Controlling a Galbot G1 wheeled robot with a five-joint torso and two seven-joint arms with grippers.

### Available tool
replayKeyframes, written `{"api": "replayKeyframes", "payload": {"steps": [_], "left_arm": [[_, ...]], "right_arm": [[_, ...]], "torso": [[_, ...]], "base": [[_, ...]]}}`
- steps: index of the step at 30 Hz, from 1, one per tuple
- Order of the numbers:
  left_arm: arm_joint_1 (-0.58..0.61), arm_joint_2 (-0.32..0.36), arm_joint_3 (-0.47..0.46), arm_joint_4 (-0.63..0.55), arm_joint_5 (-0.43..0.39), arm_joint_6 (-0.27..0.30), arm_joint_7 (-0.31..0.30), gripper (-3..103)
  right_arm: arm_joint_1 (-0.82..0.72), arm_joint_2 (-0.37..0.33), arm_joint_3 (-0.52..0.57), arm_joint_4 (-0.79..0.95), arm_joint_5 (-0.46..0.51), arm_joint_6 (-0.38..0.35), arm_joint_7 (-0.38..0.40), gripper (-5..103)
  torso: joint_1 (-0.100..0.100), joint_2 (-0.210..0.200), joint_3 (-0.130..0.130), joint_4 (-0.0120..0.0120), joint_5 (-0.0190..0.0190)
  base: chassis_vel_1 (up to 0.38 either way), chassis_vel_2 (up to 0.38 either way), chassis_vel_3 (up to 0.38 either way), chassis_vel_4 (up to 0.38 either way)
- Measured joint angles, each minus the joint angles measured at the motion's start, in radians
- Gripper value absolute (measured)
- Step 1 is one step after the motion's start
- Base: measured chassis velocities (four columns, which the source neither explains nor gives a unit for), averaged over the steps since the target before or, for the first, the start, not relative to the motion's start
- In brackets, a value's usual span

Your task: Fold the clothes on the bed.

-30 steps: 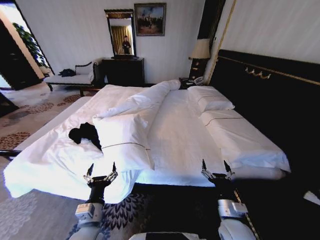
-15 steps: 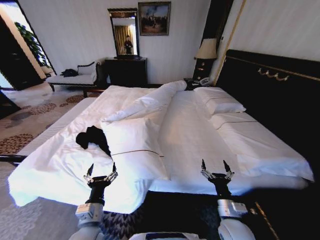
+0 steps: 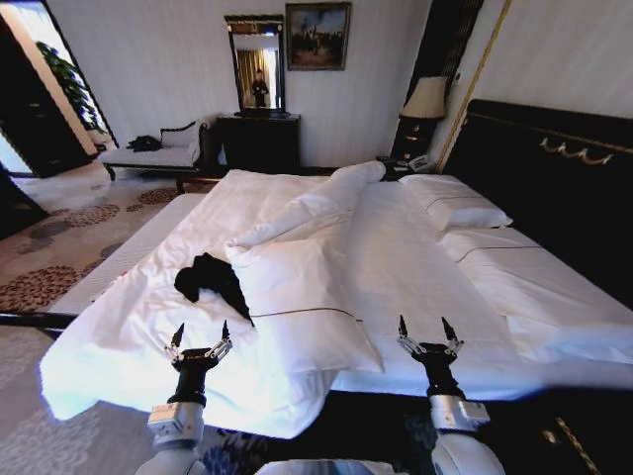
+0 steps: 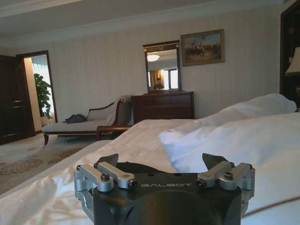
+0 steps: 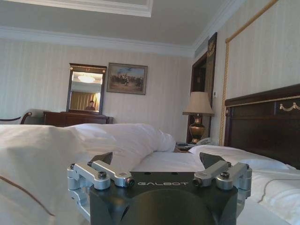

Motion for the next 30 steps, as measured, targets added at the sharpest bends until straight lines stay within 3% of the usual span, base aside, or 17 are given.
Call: {"api": "replayKeyframes", "payload": {"steps": [13,21,25,26,29,30], "left_arm": [[0.000,-0.003,0.000,-0.001,0.002,-0.001,0.000,100],[0.003,-0.005,0.000,0.002,0.006,-0.002,0.000,100],[0.006,-0.006,-0.001,0.000,0.013,-0.002,0.000,100],[0.006,-0.006,-0.001,0.000,0.013,-0.002,0.000,100],[0.012,-0.012,-0.001,-0.005,0.024,-0.003,-0.001,100],[0.014,-0.014,-0.001,-0.007,0.025,-0.003,-0.001,100]], "right_arm": [[0.016,-0.008,-0.005,-0.016,0.009,0.015,0.000,100],[0.072,-0.047,-0.027,-0.043,0.118,0.075,-0.002,100],[0.133,-0.144,-0.048,-0.044,0.364,0.053,-0.046,100],[0.133,-0.144,-0.048,-0.044,0.364,0.053,-0.046,100],[0.260,-0.243,-0.082,-0.034,0.714,-0.041,-0.008,100],[0.288,-0.258,-0.088,-0.032,0.783,-0.066,0.006,100]], "torso": [[0.000,0.000,0.000,0.0000,0.0000],[0.000,0.000,0.000,0.0000,0.0002],[0.000,0.000,0.000,-0.0003,0.0003],[0.000,0.000,0.000,-0.0003,0.0003],[0.000,0.000,0.000,0.0003,-0.0002],[0.000,0.000,0.000,0.0003,0.0000]], "base": [[0.046,0.174,-0.042,-0.172],[0.003,0.041,0.006,-0.029],[0.000,0.000,0.000,0.000],[0.000,0.000,0.000,0.000],[0.000,0.000,0.000,0.000],[0.000,0.000,0.000,0.000]]}}
